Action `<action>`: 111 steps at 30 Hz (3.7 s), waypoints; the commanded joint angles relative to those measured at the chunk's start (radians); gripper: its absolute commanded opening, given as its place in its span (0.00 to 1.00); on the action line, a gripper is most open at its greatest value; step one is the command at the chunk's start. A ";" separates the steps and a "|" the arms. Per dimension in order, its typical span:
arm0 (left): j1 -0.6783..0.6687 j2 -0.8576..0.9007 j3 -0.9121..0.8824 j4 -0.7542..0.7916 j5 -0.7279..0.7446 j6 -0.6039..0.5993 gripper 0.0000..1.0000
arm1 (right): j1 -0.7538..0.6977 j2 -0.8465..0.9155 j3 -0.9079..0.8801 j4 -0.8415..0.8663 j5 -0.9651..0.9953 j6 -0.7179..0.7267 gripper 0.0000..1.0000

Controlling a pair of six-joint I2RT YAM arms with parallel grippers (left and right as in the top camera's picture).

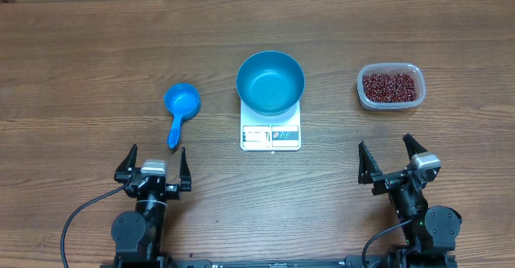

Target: Scoop item into bowl and weigh 150g on scale

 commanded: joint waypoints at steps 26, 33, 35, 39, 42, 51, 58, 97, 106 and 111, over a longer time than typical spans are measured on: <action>0.006 -0.010 0.045 0.085 -0.002 0.002 1.00 | -0.007 -0.009 -0.011 0.006 -0.008 -0.005 1.00; 0.007 0.000 0.236 -0.050 0.000 0.021 1.00 | -0.007 -0.009 -0.011 0.006 -0.008 -0.005 1.00; 0.008 0.024 0.293 -0.074 0.001 0.046 1.00 | -0.007 -0.009 -0.011 0.006 -0.008 -0.005 1.00; 0.008 0.104 0.397 -0.106 0.000 0.082 1.00 | -0.007 -0.009 -0.011 0.006 -0.008 -0.005 1.00; 0.008 0.201 0.480 -0.117 0.000 0.081 1.00 | -0.007 -0.009 -0.011 0.006 -0.008 -0.005 1.00; 0.008 0.605 0.852 -0.353 0.032 0.081 1.00 | -0.007 -0.009 -0.011 0.006 -0.008 -0.005 1.00; 0.008 0.911 1.173 -0.599 0.032 0.087 1.00 | -0.007 -0.009 -0.011 0.006 -0.007 -0.005 1.00; 0.068 2.012 1.807 -1.192 0.055 0.122 1.00 | -0.007 -0.009 -0.011 0.006 -0.008 -0.005 1.00; 0.068 2.108 1.806 -1.155 0.009 0.122 1.00 | -0.007 -0.009 -0.011 0.006 -0.008 -0.005 1.00; 0.068 2.156 1.806 -1.140 0.004 0.122 0.99 | -0.007 -0.009 -0.011 0.006 -0.008 -0.005 1.00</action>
